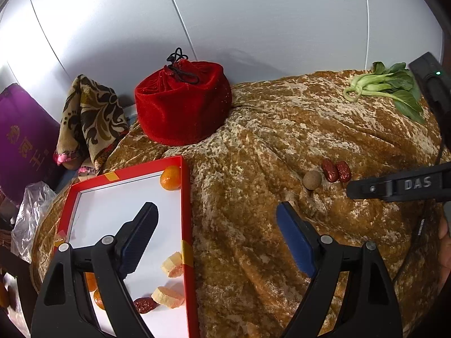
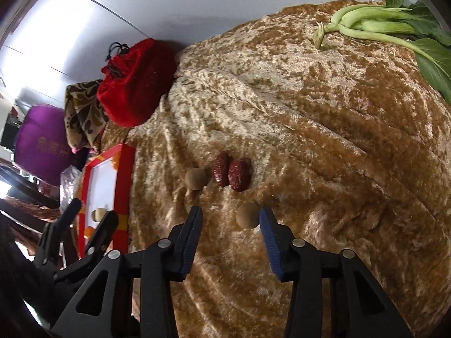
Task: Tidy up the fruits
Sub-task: 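Lower the right tool onto a brown tuber and close it, then close the left tool on another brown tuber while the right tool holds its tuber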
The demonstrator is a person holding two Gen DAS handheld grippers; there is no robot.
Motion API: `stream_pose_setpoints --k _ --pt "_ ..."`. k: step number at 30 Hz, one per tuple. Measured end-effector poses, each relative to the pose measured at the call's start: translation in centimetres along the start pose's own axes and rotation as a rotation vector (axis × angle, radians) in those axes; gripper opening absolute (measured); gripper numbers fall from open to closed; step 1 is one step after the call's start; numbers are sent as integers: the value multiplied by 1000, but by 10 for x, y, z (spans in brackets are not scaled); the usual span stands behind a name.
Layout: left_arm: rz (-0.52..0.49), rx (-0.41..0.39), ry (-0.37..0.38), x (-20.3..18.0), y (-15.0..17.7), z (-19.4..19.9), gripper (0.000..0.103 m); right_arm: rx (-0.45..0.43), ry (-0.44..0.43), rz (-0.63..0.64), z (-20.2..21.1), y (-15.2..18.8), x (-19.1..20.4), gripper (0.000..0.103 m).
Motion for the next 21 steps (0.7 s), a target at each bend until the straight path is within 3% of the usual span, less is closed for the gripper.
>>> stream_pose_setpoints --k 7,10,19,21 --pt "-49 -32 11 -4 -3 0 87 22 96 12 -18 -3 3 35" --pt "-93 -51 45 -11 -8 -5 87 23 135 26 -23 -2 6 22" --pt "-177 -58 247 -47 -14 -23 87 -5 9 -68 8 -7 -13 22" --pt "-201 -50 260 -56 -13 -27 87 -18 -11 -89 17 -9 -19 22"
Point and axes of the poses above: each gripper's, at about its wrist camera, not at the fingertips, and z roughly against the way its jaws point, x to its left, y to its underside, the point moved 3 cm from there along -z, roughly the way its jaws point, and after that the axes turned 3 degrees about x, right-handed, at the moved point
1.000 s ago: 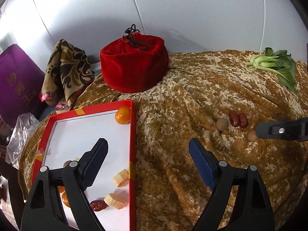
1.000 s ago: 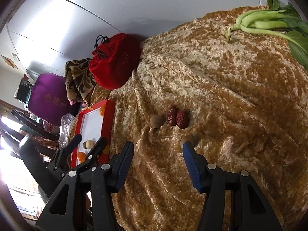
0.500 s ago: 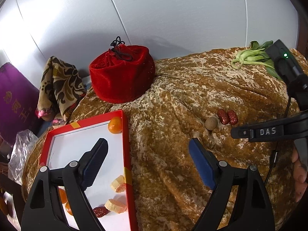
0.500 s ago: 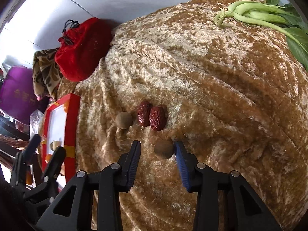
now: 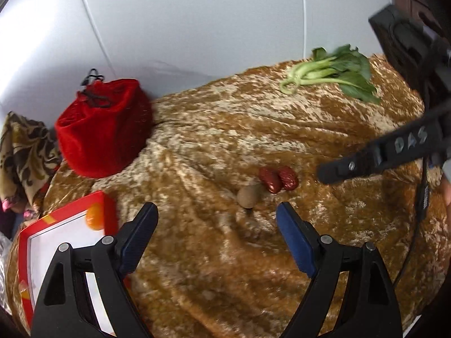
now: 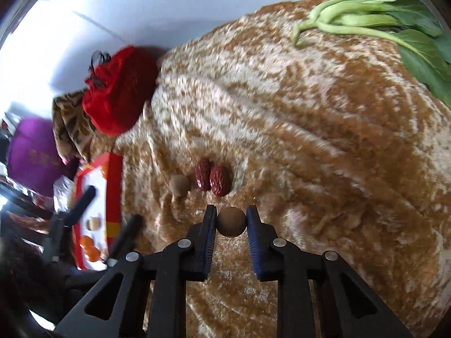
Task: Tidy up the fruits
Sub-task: 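Close the left tool on another brown tuber while the right tool holds its tuber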
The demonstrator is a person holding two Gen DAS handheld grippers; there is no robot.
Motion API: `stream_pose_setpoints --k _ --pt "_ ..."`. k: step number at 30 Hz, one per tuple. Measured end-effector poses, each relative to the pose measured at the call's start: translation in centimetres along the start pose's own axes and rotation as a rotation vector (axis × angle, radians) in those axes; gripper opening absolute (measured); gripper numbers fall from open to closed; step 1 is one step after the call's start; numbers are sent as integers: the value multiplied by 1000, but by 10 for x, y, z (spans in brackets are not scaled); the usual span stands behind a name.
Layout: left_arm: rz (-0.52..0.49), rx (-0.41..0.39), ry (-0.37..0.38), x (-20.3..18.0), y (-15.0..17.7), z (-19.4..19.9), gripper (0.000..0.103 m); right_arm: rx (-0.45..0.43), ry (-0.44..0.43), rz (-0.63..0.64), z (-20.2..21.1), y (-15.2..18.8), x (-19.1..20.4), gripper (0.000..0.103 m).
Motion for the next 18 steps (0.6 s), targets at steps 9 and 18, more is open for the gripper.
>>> stream_pose_setpoints --k 9,18 --pt "-5 42 63 -1 -10 -33 74 -7 -36 -37 14 -2 -10 22" --pt "-77 10 146 -5 -21 -43 57 2 -31 -41 12 -3 -12 22"
Point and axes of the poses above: each gripper's, at about its wrist camera, not at the fingertips, and z roughly against the way its jaws point, x to its left, y to its underside, the point moved 3 cm from there along -z, roughly the way its jaws point, and after that the axes turned 3 degrees about x, right-handed, at the moved point
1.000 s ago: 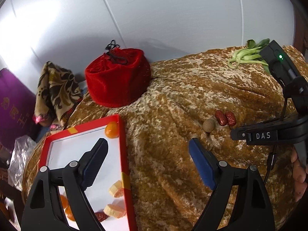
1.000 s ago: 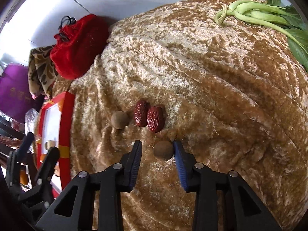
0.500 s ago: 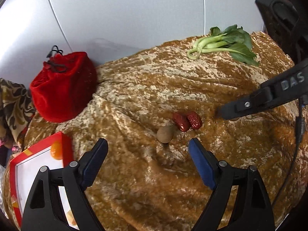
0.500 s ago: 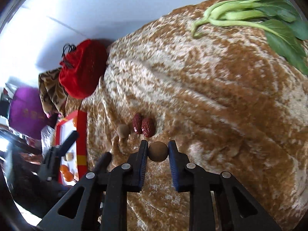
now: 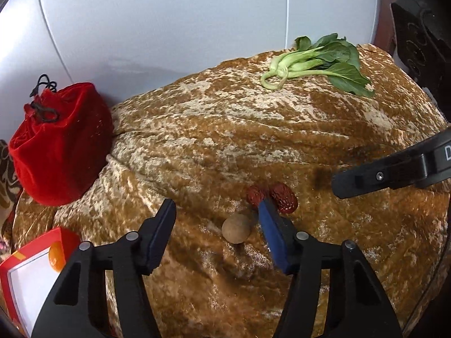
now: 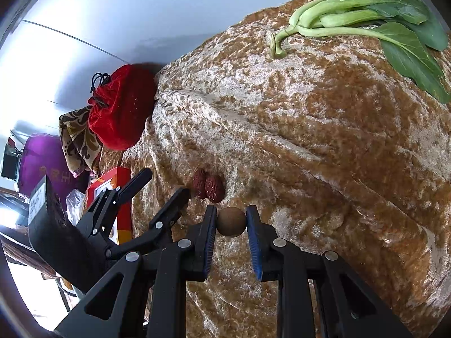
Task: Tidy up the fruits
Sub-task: 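Close the left tool on another brown tuber while the right tool holds its tuber, then carry both tubers over the white tray and open both tools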
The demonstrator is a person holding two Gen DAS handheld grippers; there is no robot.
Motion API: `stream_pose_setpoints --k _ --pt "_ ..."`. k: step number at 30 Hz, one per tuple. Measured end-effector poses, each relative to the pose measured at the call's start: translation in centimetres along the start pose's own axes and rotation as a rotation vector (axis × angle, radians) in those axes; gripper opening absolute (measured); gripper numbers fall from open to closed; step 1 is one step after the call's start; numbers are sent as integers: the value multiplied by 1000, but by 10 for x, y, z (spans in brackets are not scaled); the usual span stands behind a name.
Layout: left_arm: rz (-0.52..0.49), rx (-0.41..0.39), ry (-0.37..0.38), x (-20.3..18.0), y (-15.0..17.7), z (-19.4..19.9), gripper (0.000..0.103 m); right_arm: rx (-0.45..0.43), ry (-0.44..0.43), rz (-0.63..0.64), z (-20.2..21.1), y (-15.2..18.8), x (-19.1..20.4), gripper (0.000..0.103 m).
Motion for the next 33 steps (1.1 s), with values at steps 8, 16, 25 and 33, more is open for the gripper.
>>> stream_pose_setpoints --k 8,16,25,33 --pt "-69 37 82 -2 5 -11 42 10 8 -5 -4 -2 -1 22" --pt "-54 55 89 -1 7 -15 29 5 4 -9 -4 -2 -1 22" --pt "-93 73 103 -11 11 -13 21 -1 1 -11 -4 -3 -1 22" --pt "-82 78 97 -11 10 -12 20 -17 -2 -13 -1 -2 -1 22"
Point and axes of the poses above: each gripper's, at about its wrist camera, not at the fingertips, and z roughly against the way its jaws point, x to its left, y to its underside, the point moved 3 cm from there along -z, roughly the way its jaws point, and after that the axes turned 3 degrees about x, right-handed, at the moved point
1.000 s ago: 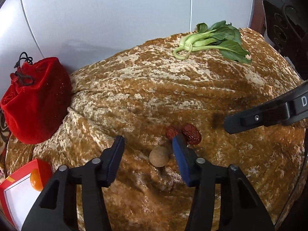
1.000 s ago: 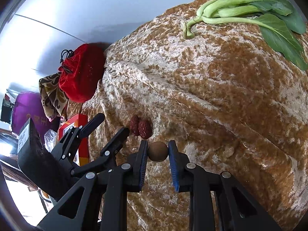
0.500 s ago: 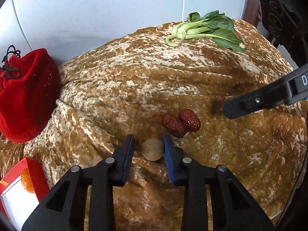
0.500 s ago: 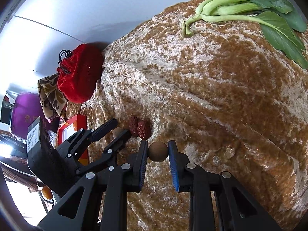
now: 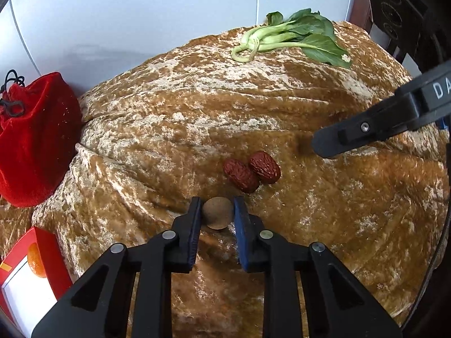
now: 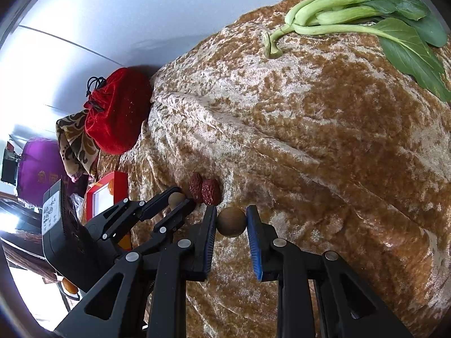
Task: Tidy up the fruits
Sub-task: 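Carry both tubers over the white tray and open both tools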
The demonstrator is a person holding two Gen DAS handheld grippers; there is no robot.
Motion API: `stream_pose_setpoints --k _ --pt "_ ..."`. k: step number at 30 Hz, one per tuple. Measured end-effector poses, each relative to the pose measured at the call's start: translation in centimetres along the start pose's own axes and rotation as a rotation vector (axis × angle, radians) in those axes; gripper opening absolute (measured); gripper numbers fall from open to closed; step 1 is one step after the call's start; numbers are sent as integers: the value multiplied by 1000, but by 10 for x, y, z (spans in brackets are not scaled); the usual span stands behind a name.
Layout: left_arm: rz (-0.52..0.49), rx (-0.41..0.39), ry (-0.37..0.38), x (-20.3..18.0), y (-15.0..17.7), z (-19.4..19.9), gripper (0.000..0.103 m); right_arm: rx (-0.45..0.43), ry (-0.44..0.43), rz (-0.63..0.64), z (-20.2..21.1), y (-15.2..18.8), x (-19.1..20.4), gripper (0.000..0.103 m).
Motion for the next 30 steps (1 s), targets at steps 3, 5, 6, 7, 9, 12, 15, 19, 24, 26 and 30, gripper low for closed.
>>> stream_pose_setpoints --k 3,5,6,7,9,12,15,19,24,26,30 --pt "-3 1 -23 -3 -2 2 20 -5 -7 6 1 0 1 22" --pt "1 -3 -33 -5 -2 6 20 -8 -19 13 2 1 4 22" --pt "2 -5 -40 -5 -2 9 20 -8 -27 15 2 1 5 22" --pt "5 -7 -45 -6 -2 12 20 -7 -34 18 2 1 6 22" --pt "11 -14 -51 -7 -1 21 20 -11 -38 23 3 2 8 22" --pt "14 -27 -60 -12 3 38 20 -19 -43 26 5 2 10 22" --pt "17 -46 -87 -18 9 60 20 -25 -55 36 7 4 14 22" --pt "48 -99 -135 -23 13 93 20 -42 -82 67 12 8 25 22" --pt "104 -158 -255 -19 27 130 20 -59 -120 113 18 18 42 22" --pt "149 -176 -308 -12 39 145 20 -76 -130 140 20 22 52 22" --pt "236 -197 -420 4 62 169 20 -103 -147 197 23 31 70 22"
Point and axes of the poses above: each gripper's, at about its wrist camera, not at the fingertips, and z roughly against the way its jaws point, x to its left, y to its underside, the point moved 3 cm from there along -z, roughly the way its jaws point, and after that the axes turned 3 degrees about x, right-handed, at the moved point
